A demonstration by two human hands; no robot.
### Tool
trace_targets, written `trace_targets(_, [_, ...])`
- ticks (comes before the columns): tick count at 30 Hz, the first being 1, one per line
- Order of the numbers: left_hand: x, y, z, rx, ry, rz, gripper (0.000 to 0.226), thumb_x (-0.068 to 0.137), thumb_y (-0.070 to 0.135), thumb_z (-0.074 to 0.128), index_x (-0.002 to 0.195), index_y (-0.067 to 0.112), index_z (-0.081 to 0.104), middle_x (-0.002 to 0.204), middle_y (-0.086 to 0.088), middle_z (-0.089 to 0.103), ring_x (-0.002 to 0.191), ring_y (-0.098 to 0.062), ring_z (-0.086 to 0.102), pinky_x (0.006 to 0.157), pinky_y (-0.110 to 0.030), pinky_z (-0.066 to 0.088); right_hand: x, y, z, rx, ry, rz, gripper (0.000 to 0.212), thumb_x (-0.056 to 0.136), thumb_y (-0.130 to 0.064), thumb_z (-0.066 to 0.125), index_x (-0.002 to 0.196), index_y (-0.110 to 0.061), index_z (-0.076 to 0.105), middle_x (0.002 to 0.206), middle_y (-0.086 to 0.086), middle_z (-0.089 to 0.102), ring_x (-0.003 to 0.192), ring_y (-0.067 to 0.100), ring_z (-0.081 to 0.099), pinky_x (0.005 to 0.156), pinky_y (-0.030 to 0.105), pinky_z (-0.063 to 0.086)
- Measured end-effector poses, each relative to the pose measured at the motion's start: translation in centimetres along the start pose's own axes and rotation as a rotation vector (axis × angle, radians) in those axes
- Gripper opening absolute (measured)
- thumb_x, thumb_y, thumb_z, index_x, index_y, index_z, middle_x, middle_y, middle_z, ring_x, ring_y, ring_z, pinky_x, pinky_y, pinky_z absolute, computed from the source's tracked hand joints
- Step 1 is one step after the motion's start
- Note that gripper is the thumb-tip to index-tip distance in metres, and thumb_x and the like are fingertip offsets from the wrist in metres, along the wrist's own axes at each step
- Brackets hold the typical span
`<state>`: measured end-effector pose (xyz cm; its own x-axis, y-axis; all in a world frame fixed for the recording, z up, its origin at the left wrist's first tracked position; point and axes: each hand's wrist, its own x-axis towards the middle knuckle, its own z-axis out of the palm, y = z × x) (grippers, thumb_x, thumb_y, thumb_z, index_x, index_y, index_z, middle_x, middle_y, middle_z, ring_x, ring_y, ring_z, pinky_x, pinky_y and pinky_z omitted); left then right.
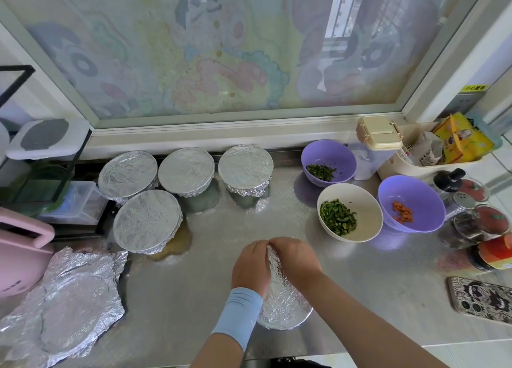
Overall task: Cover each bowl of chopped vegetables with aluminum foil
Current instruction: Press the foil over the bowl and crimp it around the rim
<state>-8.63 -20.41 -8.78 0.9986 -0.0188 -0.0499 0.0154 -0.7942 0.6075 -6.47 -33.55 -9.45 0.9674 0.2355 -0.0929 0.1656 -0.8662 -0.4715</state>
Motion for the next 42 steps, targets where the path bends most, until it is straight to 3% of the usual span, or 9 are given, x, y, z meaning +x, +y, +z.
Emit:
trace_targets(5, [0.0, -0.5, 0.4, -0.009, -0.017, -0.048, 0.032, 0.097, 0.015, 0.049, 0.126, 0.02, 0.062, 0.124, 0.001, 0.065, 0.114, -0.018, 0.058, 0.098, -0.027, 0.043, 0.0, 0.6, 0.5, 0.036, 0.056, -0.018, 0.027, 0.084, -0.011, 0.061, 0.107, -0.023, 0.071, 0.094, 0.0, 0.073, 0.085, 0.022, 0.068, 0.075, 0.026, 0.047])
trace_targets(11, [-0.2, -0.8, -0.1, -0.018, 0.003, -0.148, 0.032, 0.099, 0.013, 0.043, 0.125, 0.02, 0.06, 0.124, 0.003, 0.063, 0.114, -0.017, 0.057, 0.095, -0.025, 0.043, -0.3, 1.0, -0.2, 0.173, 0.022, 0.149, 0.023, 0.098, -0.03, 0.054, 0.115, -0.027, 0.069, 0.109, -0.007, 0.072, 0.102, 0.016, 0.063, 0.088, 0.028, 0.048])
trace_targets(16, [0.0, -1.4, 0.0, -0.025, -0.07, 0.062, 0.044, 0.095, 0.001, 0.045, 0.132, 0.021, 0.058, 0.132, 0.005, 0.058, 0.124, -0.014, 0.051, 0.105, -0.02, 0.036, -1.0, 1.1, -0.2, 0.339, 0.091, 0.288, 0.018, 0.095, -0.031, 0.058, 0.105, -0.032, 0.073, 0.097, -0.016, 0.073, 0.087, 0.003, 0.063, 0.073, 0.007, 0.041])
trace_targets(19, [0.1, -1.5, 0.5, -0.026, -0.038, 0.064, 0.041, 0.094, 0.003, 0.047, 0.129, 0.018, 0.061, 0.128, 0.002, 0.061, 0.12, -0.017, 0.055, 0.102, -0.024, 0.041, -0.9, 0.8, -0.2, 0.379, 0.115, 0.315, 0.016, 0.094, -0.028, 0.061, 0.102, -0.028, 0.076, 0.095, -0.015, 0.074, 0.085, 0.002, 0.063, 0.07, -0.001, 0.035])
trace_targets(28, [0.3, -0.3, 0.3, 0.016, -0.025, 0.046, 0.031, 0.103, 0.022, 0.04, 0.126, 0.017, 0.06, 0.125, 0.001, 0.06, 0.116, -0.016, 0.055, 0.094, -0.026, 0.045, -0.2, 0.7, -0.7, 0.449, 0.059, 0.38, 0.013, 0.091, -0.029, 0.065, 0.1, -0.029, 0.074, 0.087, -0.014, 0.072, 0.081, 0.004, 0.063, 0.076, 0.022, 0.049])
trace_targets(31, [1.0, -0.1, 0.3, -0.066, -0.09, -0.005, 0.028, 0.103, 0.027, 0.04, 0.118, 0.023, 0.063, 0.113, 0.007, 0.065, 0.104, -0.013, 0.058, 0.085, -0.022, 0.043, -0.5, 0.6, -0.6, 0.465, 0.069, 0.397, 0.013, 0.092, -0.028, 0.063, 0.092, -0.029, 0.076, 0.078, -0.017, 0.069, 0.074, 0.0, 0.06, 0.067, 0.018, 0.046])
trace_targets(34, [1.1, -0.2, 0.7, -0.09, -0.061, -0.076, 0.026, 0.102, 0.028, 0.042, 0.112, 0.024, 0.066, 0.104, 0.008, 0.069, 0.093, -0.013, 0.061, 0.078, -0.021, 0.044, -0.5, 0.6, -0.8, 0.491, 0.062, 0.424, 0.012, 0.091, -0.03, 0.064, 0.091, -0.029, 0.077, 0.082, -0.016, 0.072, 0.078, 0.0, 0.062, 0.072, 0.021, 0.049])
trace_targets(38, [1.3, 0.0, 0.8, -0.132, -0.034, -0.137, 0.025, 0.101, 0.024, 0.044, 0.108, 0.023, 0.068, 0.101, 0.006, 0.07, 0.092, -0.015, 0.062, 0.079, -0.025, 0.046, -0.3, 0.6, -0.8, 0.488, 0.035, 0.42, 0.012, 0.09, -0.032, 0.064, 0.091, -0.031, 0.076, 0.082, -0.016, 0.072, 0.079, 0.001, 0.062, 0.07, 0.018, 0.047])
trace_targets(42, [0.8, -0.1, 0.3, -0.177, 0.019, -0.264, 0.027, 0.1, 0.02, 0.042, 0.107, 0.021, 0.068, 0.101, 0.004, 0.07, 0.093, -0.018, 0.062, 0.082, -0.029, 0.048, -0.3, 0.8, -1.0, 0.439, 0.004, 0.414, 0.016, 0.093, -0.034, 0.058, 0.102, -0.033, 0.072, 0.094, -0.016, 0.07, 0.089, 0.005, 0.061, 0.08, 0.024, 0.049])
